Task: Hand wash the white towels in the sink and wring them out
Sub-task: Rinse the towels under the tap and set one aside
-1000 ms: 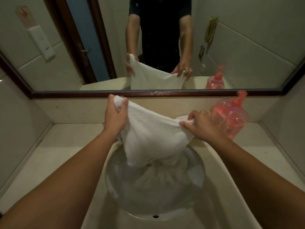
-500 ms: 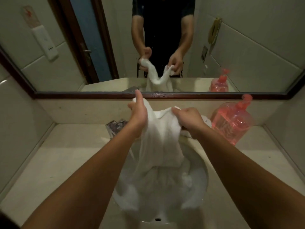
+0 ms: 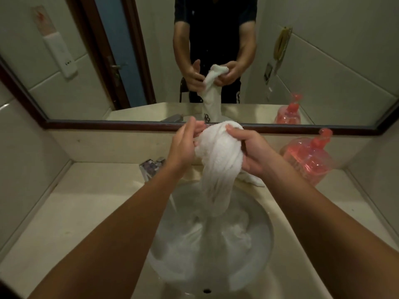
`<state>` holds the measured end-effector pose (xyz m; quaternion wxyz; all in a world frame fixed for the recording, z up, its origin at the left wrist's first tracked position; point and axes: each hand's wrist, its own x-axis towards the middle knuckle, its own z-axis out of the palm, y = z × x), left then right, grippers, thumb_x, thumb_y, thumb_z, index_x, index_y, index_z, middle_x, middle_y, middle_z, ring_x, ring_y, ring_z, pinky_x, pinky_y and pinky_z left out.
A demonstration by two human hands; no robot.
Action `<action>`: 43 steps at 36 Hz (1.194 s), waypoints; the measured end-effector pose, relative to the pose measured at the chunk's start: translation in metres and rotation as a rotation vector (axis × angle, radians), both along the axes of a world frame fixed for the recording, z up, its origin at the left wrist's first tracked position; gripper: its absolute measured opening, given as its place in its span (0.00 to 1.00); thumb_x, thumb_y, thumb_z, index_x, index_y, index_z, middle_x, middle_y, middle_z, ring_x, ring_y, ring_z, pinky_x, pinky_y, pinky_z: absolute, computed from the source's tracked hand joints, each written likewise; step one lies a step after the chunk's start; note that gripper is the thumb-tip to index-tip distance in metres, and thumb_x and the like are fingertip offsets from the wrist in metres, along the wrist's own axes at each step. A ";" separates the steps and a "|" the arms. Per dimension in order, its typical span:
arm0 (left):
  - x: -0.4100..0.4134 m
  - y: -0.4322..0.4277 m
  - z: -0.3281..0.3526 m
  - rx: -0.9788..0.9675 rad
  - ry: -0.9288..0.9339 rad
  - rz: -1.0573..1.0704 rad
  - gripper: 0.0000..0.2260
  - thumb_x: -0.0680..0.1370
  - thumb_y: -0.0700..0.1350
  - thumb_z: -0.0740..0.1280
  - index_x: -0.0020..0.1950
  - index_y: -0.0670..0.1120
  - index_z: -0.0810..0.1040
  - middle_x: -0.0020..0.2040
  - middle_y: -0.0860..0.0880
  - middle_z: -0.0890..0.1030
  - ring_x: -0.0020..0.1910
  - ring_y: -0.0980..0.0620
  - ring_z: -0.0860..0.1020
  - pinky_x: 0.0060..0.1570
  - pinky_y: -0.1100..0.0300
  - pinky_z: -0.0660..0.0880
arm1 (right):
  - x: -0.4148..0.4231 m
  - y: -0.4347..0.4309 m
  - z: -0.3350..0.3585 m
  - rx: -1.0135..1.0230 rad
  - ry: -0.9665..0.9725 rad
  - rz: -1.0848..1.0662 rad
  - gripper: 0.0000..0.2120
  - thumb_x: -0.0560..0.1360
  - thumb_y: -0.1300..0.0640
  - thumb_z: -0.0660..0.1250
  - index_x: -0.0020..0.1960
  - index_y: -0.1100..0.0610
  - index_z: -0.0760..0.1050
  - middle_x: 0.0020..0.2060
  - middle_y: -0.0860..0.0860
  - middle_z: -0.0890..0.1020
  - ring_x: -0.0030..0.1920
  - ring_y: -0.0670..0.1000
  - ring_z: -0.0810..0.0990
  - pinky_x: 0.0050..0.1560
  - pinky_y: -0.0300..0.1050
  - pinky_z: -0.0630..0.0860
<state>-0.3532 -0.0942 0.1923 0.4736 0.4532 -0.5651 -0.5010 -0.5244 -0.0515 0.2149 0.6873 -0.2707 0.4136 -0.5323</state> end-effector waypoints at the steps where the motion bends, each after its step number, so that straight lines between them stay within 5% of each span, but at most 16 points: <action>1: 0.000 0.001 -0.007 -0.003 0.003 -0.060 0.28 0.88 0.59 0.47 0.74 0.42 0.76 0.70 0.45 0.80 0.67 0.51 0.79 0.49 0.73 0.76 | 0.000 -0.001 0.003 -0.014 -0.029 -0.002 0.16 0.84 0.57 0.64 0.64 0.68 0.79 0.60 0.65 0.85 0.61 0.63 0.86 0.62 0.60 0.83; 5: 0.002 0.005 -0.037 0.019 0.041 -0.301 0.32 0.85 0.65 0.42 0.77 0.47 0.70 0.73 0.49 0.77 0.63 0.66 0.78 0.56 0.76 0.74 | -0.007 -0.010 0.014 -0.121 -0.132 0.013 0.17 0.78 0.53 0.65 0.50 0.62 0.89 0.54 0.62 0.87 0.56 0.62 0.87 0.64 0.62 0.78; 8: 0.001 0.006 -0.057 0.047 -0.003 -0.307 0.36 0.80 0.67 0.46 0.77 0.44 0.70 0.71 0.44 0.78 0.72 0.53 0.76 0.66 0.69 0.71 | -0.014 -0.021 0.020 -0.193 -0.162 0.006 0.14 0.78 0.54 0.67 0.54 0.61 0.85 0.53 0.59 0.87 0.57 0.61 0.86 0.65 0.60 0.81; 10: -0.005 0.008 -0.064 0.072 0.011 -0.269 0.43 0.76 0.78 0.53 0.78 0.47 0.70 0.75 0.48 0.76 0.76 0.51 0.72 0.77 0.57 0.67 | -0.016 -0.028 0.023 -0.206 -0.174 -0.025 0.15 0.76 0.54 0.70 0.60 0.61 0.81 0.54 0.59 0.86 0.58 0.61 0.86 0.65 0.59 0.82; 13: -0.013 0.008 -0.071 0.195 0.109 -0.243 0.42 0.72 0.80 0.63 0.75 0.52 0.76 0.71 0.50 0.80 0.73 0.49 0.77 0.77 0.42 0.68 | -0.016 -0.036 0.022 -0.224 -0.120 -0.037 0.11 0.77 0.53 0.68 0.46 0.58 0.86 0.46 0.57 0.87 0.50 0.58 0.88 0.56 0.53 0.84; 17: -0.008 0.001 -0.065 0.292 0.189 -0.205 0.40 0.75 0.77 0.64 0.75 0.50 0.77 0.70 0.47 0.82 0.71 0.44 0.79 0.76 0.40 0.68 | -0.018 -0.040 0.008 -0.200 -0.022 -0.069 0.17 0.80 0.45 0.67 0.44 0.57 0.87 0.45 0.56 0.87 0.50 0.56 0.87 0.58 0.52 0.82; 19: -0.003 0.000 -0.057 0.334 0.187 -0.214 0.37 0.79 0.74 0.57 0.74 0.47 0.78 0.67 0.44 0.83 0.68 0.42 0.81 0.75 0.40 0.71 | -0.020 -0.043 -0.013 -0.127 0.066 -0.105 0.19 0.80 0.43 0.69 0.53 0.58 0.87 0.50 0.58 0.88 0.53 0.56 0.88 0.59 0.53 0.82; 22: 0.000 -0.004 -0.055 0.376 0.253 -0.254 0.35 0.85 0.68 0.48 0.74 0.44 0.77 0.67 0.40 0.83 0.67 0.40 0.81 0.74 0.40 0.72 | -0.016 -0.041 -0.056 -0.017 0.194 -0.122 0.32 0.79 0.40 0.71 0.76 0.56 0.72 0.65 0.59 0.84 0.63 0.57 0.86 0.60 0.53 0.83; 25: 0.003 -0.005 -0.053 0.399 0.267 -0.304 0.36 0.85 0.68 0.51 0.73 0.40 0.77 0.66 0.36 0.83 0.66 0.36 0.81 0.72 0.40 0.74 | 0.000 -0.026 -0.088 0.147 0.183 0.031 0.34 0.77 0.27 0.64 0.73 0.49 0.76 0.67 0.56 0.84 0.63 0.57 0.86 0.64 0.59 0.80; 28: 0.007 -0.001 -0.058 0.373 0.204 -0.274 0.32 0.80 0.64 0.62 0.67 0.37 0.81 0.61 0.34 0.84 0.61 0.35 0.84 0.67 0.38 0.78 | 0.006 -0.012 -0.110 0.219 0.043 0.133 0.45 0.70 0.21 0.64 0.73 0.53 0.78 0.68 0.60 0.83 0.68 0.62 0.82 0.72 0.66 0.74; 30: 0.009 0.003 -0.067 0.333 0.162 -0.229 0.23 0.77 0.57 0.68 0.59 0.39 0.83 0.56 0.36 0.86 0.55 0.37 0.85 0.62 0.40 0.79 | 0.007 -0.006 -0.121 0.216 0.004 0.155 0.45 0.70 0.25 0.69 0.76 0.55 0.76 0.71 0.62 0.80 0.72 0.66 0.78 0.76 0.71 0.68; 33: 0.011 0.012 -0.081 0.297 0.070 -0.144 0.13 0.78 0.54 0.70 0.51 0.45 0.83 0.48 0.42 0.87 0.48 0.42 0.86 0.56 0.43 0.81 | 0.007 0.003 -0.131 0.232 0.059 0.175 0.30 0.78 0.40 0.70 0.72 0.57 0.79 0.68 0.62 0.82 0.70 0.66 0.80 0.74 0.70 0.71; 36: 0.018 0.020 -0.087 0.253 -0.114 -0.075 0.24 0.75 0.65 0.67 0.56 0.46 0.82 0.53 0.44 0.86 0.54 0.42 0.85 0.61 0.41 0.81 | -0.001 0.010 -0.140 0.315 0.129 0.182 0.22 0.73 0.54 0.74 0.65 0.62 0.80 0.62 0.61 0.83 0.61 0.66 0.82 0.68 0.66 0.77; 39: 0.029 0.028 -0.091 0.233 -0.320 -0.016 0.34 0.75 0.72 0.63 0.64 0.44 0.78 0.60 0.44 0.82 0.61 0.43 0.80 0.66 0.46 0.76 | -0.006 0.020 -0.145 0.396 0.161 0.176 0.16 0.76 0.63 0.69 0.64 0.61 0.77 0.49 0.60 0.83 0.43 0.58 0.83 0.50 0.56 0.82; 43: 0.042 0.034 -0.100 0.166 -0.421 0.068 0.21 0.84 0.62 0.63 0.58 0.43 0.77 0.51 0.47 0.81 0.52 0.49 0.80 0.54 0.53 0.76 | 0.005 0.028 -0.152 0.268 0.295 0.117 0.29 0.82 0.64 0.63 0.80 0.47 0.65 0.55 0.54 0.78 0.45 0.52 0.78 0.38 0.49 0.82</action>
